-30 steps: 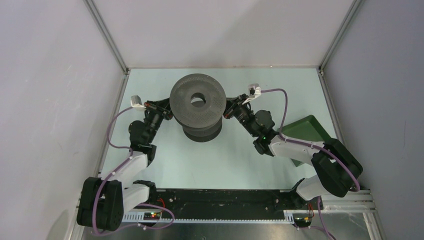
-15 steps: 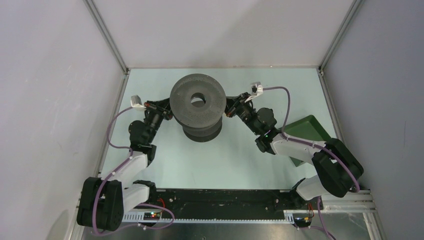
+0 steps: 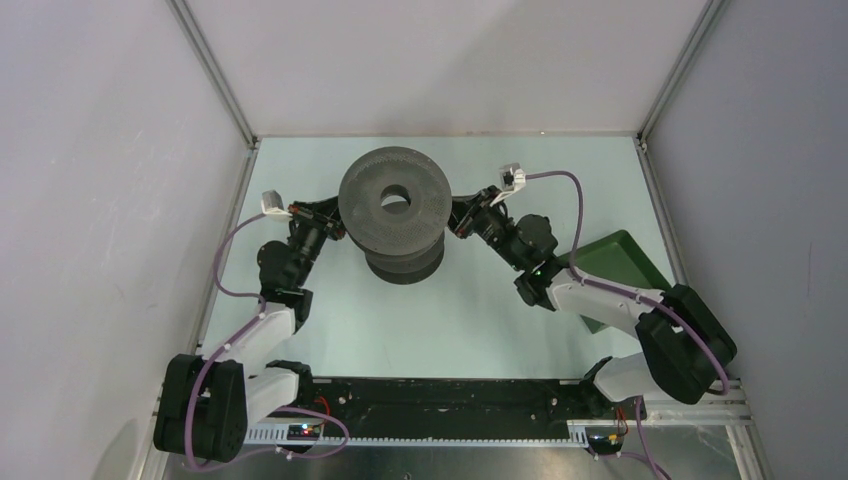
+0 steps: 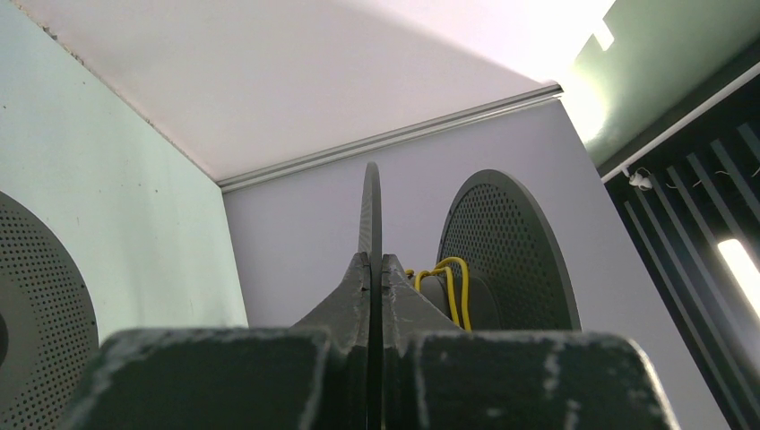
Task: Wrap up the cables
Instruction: Wrap the cable around the cable reel.
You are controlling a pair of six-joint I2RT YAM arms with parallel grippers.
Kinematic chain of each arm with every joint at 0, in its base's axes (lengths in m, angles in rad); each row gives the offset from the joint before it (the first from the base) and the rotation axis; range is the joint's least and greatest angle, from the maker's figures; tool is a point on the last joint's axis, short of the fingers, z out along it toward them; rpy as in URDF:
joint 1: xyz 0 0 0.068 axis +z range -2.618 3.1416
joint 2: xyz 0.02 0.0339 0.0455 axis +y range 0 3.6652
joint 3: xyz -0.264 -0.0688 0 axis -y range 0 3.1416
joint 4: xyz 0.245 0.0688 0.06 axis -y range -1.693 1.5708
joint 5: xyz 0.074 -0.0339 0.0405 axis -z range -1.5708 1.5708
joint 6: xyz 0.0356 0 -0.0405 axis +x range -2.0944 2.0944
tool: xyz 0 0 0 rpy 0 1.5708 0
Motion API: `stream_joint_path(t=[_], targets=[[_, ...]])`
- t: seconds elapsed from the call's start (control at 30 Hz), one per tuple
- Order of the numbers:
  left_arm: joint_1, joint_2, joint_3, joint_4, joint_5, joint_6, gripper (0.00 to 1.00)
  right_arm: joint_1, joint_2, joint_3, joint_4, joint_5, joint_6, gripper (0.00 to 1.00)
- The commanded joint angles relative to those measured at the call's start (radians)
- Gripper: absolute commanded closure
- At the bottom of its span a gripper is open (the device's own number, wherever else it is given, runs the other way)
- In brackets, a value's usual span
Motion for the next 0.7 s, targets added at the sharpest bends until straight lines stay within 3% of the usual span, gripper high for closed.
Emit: stream_joint_path(t=[0.0,0.67], targets=[[0.003,-0.019,0.057,0.107,-0.018,-0.032,1.0,-0.001,-0.045,0.004,-0.064,-0.037,-0.031,0.82],[0.004,-0.015,0.065,0.107,-0.019,-0.024,1.0,0.047,-0.117,-0.009,-0.196,0.01,-0.225,0.72]])
